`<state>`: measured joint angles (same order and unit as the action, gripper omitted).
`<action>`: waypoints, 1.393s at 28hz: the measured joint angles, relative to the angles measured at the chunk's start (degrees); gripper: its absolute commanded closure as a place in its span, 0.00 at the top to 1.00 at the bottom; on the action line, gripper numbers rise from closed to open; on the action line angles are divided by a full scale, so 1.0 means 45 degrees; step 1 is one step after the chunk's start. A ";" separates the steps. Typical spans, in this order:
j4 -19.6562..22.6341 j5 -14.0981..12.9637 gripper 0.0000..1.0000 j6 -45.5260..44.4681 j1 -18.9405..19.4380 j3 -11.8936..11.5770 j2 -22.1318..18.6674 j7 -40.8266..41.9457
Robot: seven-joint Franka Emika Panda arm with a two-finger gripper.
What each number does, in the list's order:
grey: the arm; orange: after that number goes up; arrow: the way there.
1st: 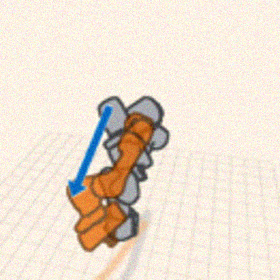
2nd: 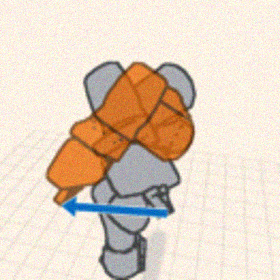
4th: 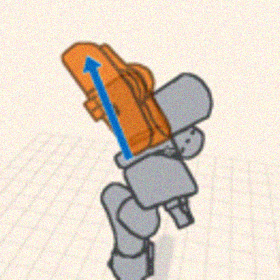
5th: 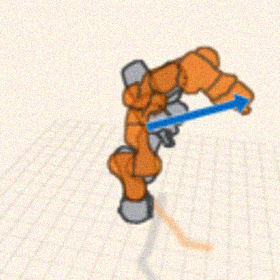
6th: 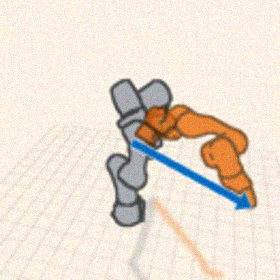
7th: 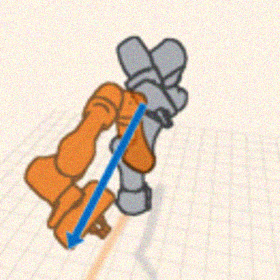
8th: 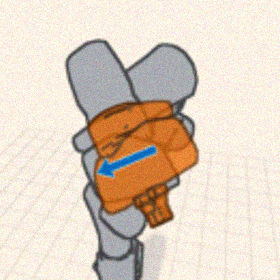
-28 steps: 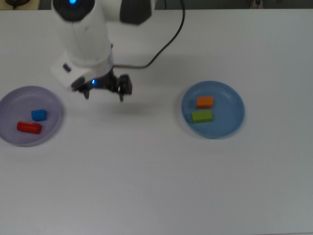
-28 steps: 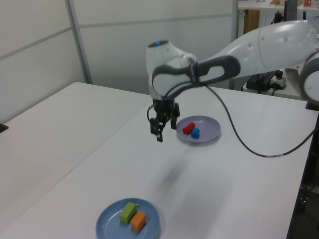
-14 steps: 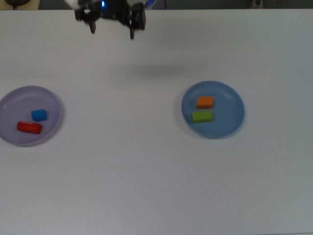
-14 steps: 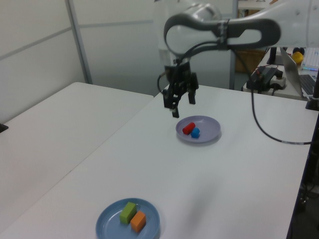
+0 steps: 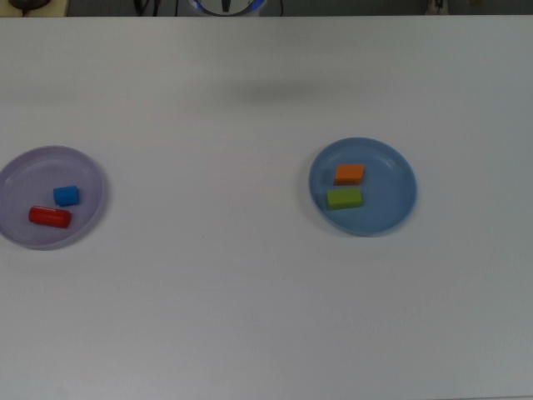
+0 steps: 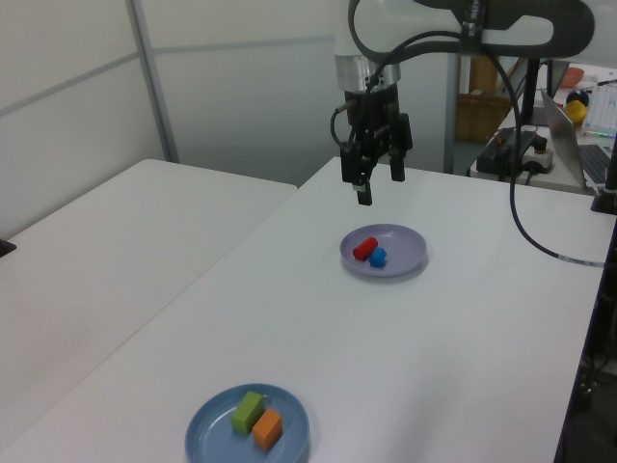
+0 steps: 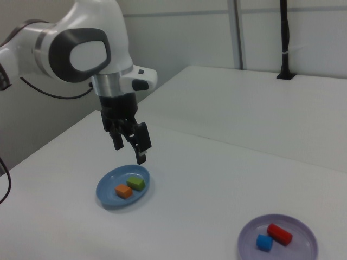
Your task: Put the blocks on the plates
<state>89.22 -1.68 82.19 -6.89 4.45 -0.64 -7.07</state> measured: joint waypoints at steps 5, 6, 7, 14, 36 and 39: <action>-0.0006 -0.0017 1.00 0.0195 -0.0047 -0.0039 0.0141 0.0022; -0.0008 0.0008 1.00 0.0346 -0.0047 -0.0038 0.0142 0.0024; -0.0013 0.0083 1.00 0.0553 -0.0047 -0.0031 0.0141 0.0029; -0.0019 0.0854 1.00 0.1539 -0.0007 0.0023 0.0154 0.0048; -0.0003 0.1043 1.00 0.2450 0.0174 0.0130 0.0735 0.1288; -0.0003 0.1085 1.00 0.2450 0.0218 0.0174 0.0796 0.1289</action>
<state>89.21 3.20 93.21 -5.91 5.23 2.94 -1.27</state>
